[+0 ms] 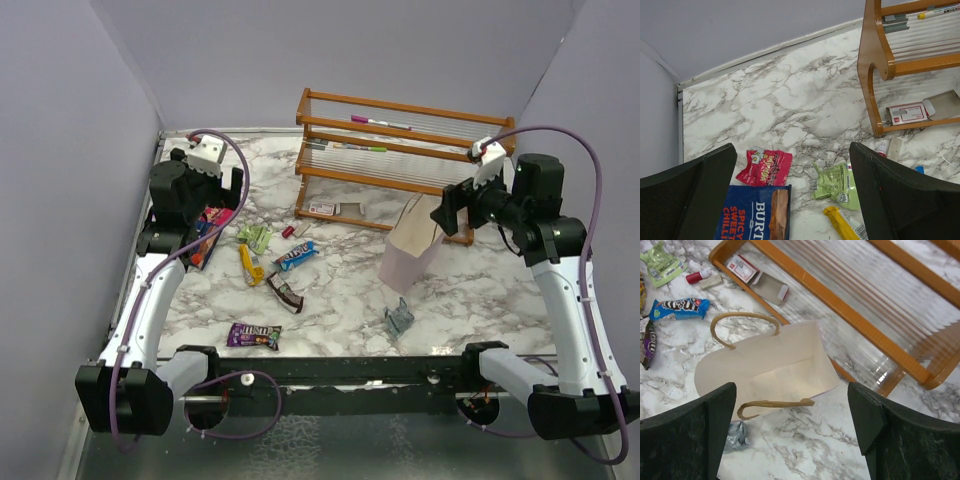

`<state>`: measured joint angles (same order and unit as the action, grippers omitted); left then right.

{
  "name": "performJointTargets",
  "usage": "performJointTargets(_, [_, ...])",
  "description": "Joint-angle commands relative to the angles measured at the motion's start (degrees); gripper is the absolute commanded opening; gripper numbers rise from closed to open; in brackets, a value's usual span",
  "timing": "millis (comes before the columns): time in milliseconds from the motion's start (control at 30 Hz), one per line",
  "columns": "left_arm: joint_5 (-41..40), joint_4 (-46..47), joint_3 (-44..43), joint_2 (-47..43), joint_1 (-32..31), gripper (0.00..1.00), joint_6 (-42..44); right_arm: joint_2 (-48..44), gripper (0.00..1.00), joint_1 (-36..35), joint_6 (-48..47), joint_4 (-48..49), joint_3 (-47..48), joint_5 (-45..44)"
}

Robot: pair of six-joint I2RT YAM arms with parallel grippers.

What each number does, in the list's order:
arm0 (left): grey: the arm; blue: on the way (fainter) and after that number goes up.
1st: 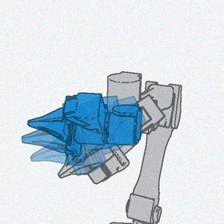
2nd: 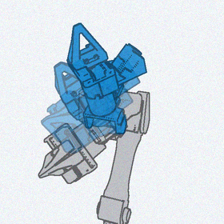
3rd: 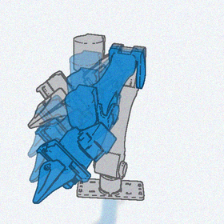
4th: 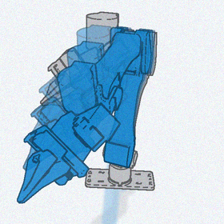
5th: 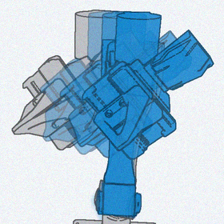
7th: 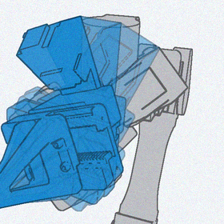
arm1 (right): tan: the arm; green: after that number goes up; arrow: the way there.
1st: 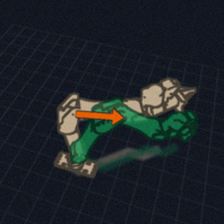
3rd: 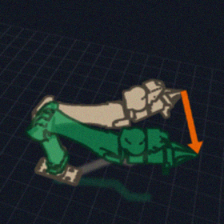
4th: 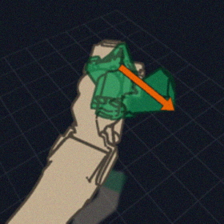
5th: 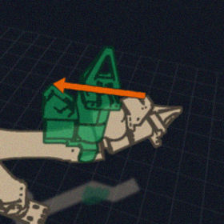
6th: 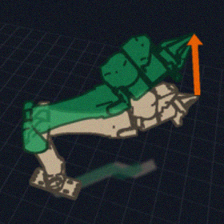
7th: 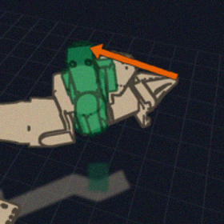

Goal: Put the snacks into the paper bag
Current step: Adjust the paper bag at the center of the board.

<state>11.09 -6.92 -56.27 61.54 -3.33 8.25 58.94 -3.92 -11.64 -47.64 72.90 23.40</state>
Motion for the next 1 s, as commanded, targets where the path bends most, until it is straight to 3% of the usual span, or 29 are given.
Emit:
performJointTargets(0, [2.4,2.6,0.6,0.1,0.4,0.99,-0.1,0.3,0.9,-0.3,1.8,-3.7,-0.9,-2.3])
performJointTargets(333, [2.8,2.8,1.4,0.4,0.4,0.99,0.1,-2.2,0.66,-0.4,1.8,-3.4,-4.7,-4.8])
performJointTargets(567, [3.4,3.1,1.7,1.1,0.4,0.99,0.4,-1.4,0.25,-0.3,-0.3,-1.1,-6.2,2.2])
performJointTargets(700, [3.8,3.0,1.7,1.5,0.4,0.99,0.6,0.7,0.1,-0.3,-1.5,0.3,-6.7,6.5])
performJointTargets(967, [4.5,2.9,1.6,2.7,0.4,0.99,0.5,4.5,0.02,-0.4,-0.1,5.8,-4.5,7.6])
